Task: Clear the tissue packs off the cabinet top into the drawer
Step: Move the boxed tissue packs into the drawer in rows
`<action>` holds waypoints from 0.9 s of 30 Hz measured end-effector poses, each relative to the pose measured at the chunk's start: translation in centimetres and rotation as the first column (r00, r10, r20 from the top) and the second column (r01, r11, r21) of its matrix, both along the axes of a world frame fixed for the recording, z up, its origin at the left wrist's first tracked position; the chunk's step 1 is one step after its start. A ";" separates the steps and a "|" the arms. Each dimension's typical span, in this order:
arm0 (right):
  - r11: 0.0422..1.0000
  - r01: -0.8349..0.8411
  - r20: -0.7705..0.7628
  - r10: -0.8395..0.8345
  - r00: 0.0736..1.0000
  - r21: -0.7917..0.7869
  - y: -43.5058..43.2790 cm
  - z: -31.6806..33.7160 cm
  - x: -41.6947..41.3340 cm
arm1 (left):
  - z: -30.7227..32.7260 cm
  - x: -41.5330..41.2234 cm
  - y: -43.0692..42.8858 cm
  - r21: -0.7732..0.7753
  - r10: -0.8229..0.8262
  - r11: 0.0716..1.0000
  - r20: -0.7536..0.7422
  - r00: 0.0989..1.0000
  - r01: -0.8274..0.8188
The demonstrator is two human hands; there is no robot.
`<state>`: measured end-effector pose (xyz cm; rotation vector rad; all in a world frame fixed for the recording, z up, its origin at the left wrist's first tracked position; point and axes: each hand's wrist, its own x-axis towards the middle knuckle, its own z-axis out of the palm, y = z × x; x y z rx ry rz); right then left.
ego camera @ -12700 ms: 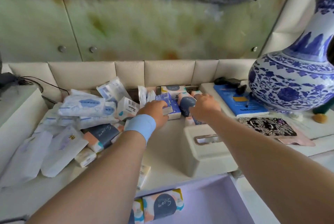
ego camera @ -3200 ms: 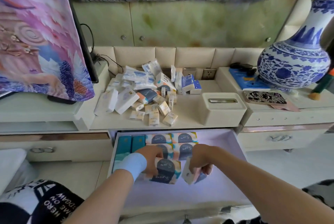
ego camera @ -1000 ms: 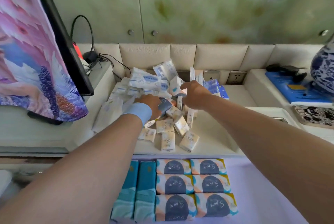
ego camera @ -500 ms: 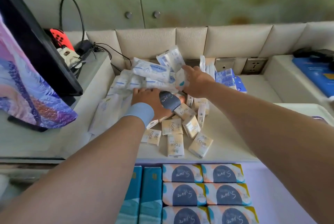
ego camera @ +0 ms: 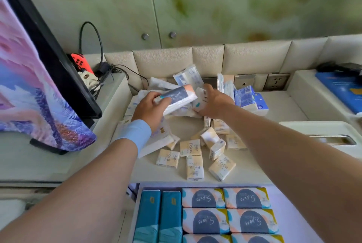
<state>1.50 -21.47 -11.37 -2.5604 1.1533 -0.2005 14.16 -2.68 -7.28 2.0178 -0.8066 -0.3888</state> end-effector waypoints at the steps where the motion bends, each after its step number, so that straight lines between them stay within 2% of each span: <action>1: 0.998 0.000 -0.037 -0.002 0.999 -0.058 0.2 -0.2 0.3 | -0.3 0.3 0.0 0.017 -0.003 1.000 0.021 1.000 0.003; 5: 0.971 0.009 -0.122 -0.039 0.992 -0.238 1.1 -1.4 1.6 | -1.6 2.1 0.5 0.244 -0.110 0.969 0.292 0.950 0.037; 8: 0.951 0.020 -0.109 -0.056 0.992 -0.309 1.9 -2.0 2.2 | -1.9 2.2 0.4 0.460 -0.332 0.885 0.506 0.796 0.077; 9: 0.947 0.022 -0.105 -0.058 0.993 -0.319 2.1 -2.0 2.2 | -2.1 2.1 0.4 0.501 -0.367 0.862 0.509 0.779 0.079; 13: 0.941 0.064 -0.056 -0.087 0.995 -0.332 2.1 -1.6 2.0 | -2.9 2.1 0.1 0.523 -0.355 0.841 0.337 0.872 0.140; 17: 0.922 0.103 0.044 -0.093 0.995 -0.373 1.9 0.2 1.0 | -3.1 2.6 0.3 0.518 -0.355 0.829 0.197 0.914 0.210; 21: 0.862 0.088 0.249 0.046 0.967 -0.499 2.5 2.7 -0.5 | -1.5 2.6 0.7 0.510 -0.274 0.854 0.276 0.921 0.101; 24: 0.913 0.012 0.382 0.159 0.910 -0.408 3.5 4.5 -1.8 | -0.3 2.2 1.1 0.555 -0.276 0.831 0.359 0.892 0.033; 27: 0.984 -0.111 0.487 0.167 0.857 -0.141 5.5 7.2 -3.5 | 1.3 1.7 2.1 0.585 -0.316 0.809 0.351 0.881 0.056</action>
